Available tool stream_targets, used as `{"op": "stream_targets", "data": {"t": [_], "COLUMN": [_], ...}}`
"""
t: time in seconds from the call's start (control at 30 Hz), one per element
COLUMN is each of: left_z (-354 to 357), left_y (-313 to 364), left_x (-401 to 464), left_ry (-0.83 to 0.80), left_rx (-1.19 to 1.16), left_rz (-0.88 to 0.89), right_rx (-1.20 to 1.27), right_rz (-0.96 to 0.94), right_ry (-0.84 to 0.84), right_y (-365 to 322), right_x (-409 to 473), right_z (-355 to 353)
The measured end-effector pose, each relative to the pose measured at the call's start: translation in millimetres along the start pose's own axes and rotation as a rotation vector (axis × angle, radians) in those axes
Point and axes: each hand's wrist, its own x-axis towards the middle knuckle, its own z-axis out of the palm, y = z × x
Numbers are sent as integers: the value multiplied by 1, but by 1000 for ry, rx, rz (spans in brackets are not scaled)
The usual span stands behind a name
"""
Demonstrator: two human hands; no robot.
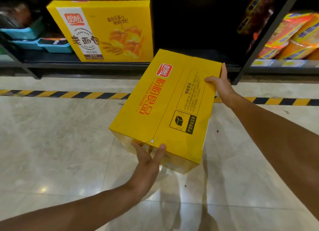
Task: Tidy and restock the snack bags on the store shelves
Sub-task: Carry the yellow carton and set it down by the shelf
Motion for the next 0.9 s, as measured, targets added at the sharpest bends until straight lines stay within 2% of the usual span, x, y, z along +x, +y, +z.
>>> {"op": "stream_targets", "data": {"t": [0.13,0.2,0.3,0.4,0.5,0.63,0.8,0.9], "left_z": [-4,-12,-45,-86,-96,-91,-85,-81], "left_y": [-2,0,10,34,60,84,110,102], "left_x": [0,7,28,61,90,115,120,106], "left_ry": [-21,18,39,-29,72,106,104,51], "left_rx": [65,55,6,43,48,79,316,426], "left_rz": [64,62,195,231,244,271,274,292], "right_rx": [6,-24,-51,-106,-125,-70,-110,-123], "right_rz": [-41,-59,-58,-61,-132,-139,-141,-11], "right_ry": [31,47,144,249,381,440,380,163], "right_y": [1,5,20,37,51,49,38,31], "right_x": [6,1,-13,-42,-74,-111,-129,-118], "right_z": [-5,-14,-34,-43,-40,-33,-42,-54]}}
